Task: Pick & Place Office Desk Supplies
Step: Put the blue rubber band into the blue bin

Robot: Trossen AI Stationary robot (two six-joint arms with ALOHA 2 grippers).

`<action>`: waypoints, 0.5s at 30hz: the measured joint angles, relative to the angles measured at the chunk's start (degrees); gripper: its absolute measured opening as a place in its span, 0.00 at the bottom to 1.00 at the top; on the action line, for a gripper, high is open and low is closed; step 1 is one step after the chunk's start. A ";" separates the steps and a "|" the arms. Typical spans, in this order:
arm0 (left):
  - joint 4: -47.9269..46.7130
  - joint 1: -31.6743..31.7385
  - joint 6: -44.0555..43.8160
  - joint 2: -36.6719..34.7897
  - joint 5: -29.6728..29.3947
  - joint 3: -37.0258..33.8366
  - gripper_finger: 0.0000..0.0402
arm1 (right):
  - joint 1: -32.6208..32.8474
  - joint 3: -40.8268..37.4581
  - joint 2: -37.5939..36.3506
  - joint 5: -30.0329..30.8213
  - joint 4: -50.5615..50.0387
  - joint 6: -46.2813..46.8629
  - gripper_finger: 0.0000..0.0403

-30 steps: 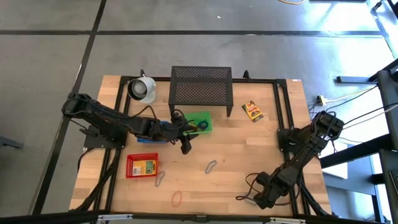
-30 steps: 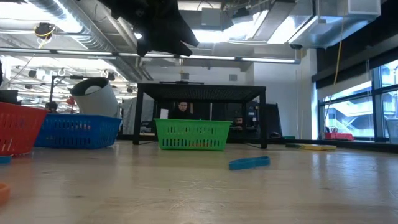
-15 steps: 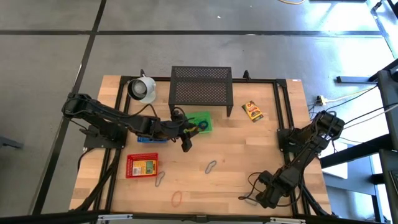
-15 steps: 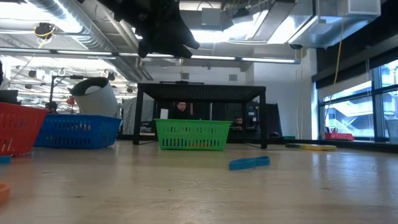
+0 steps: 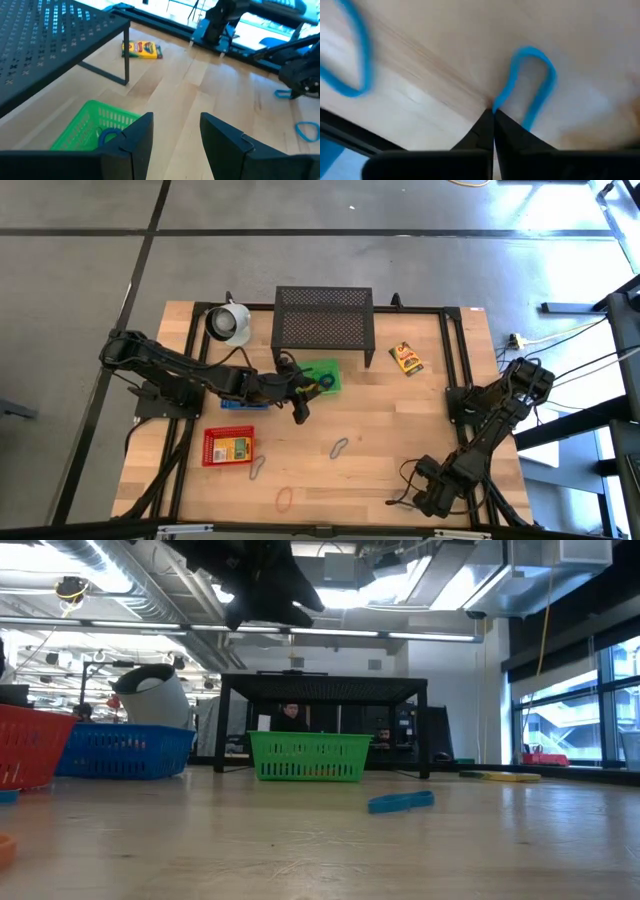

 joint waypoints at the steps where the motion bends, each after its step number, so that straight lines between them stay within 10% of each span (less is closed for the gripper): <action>1: 0.50 0.00 0.00 0.00 0.00 0.00 0.39 | 0.00 0.15 -0.60 3.29 0.13 -0.49 0.01; 15: 8.05 -1.04 3.19 0.00 4.06 0.00 0.39 | -5.56 0.57 -14.58 41.88 1.42 -16.66 0.01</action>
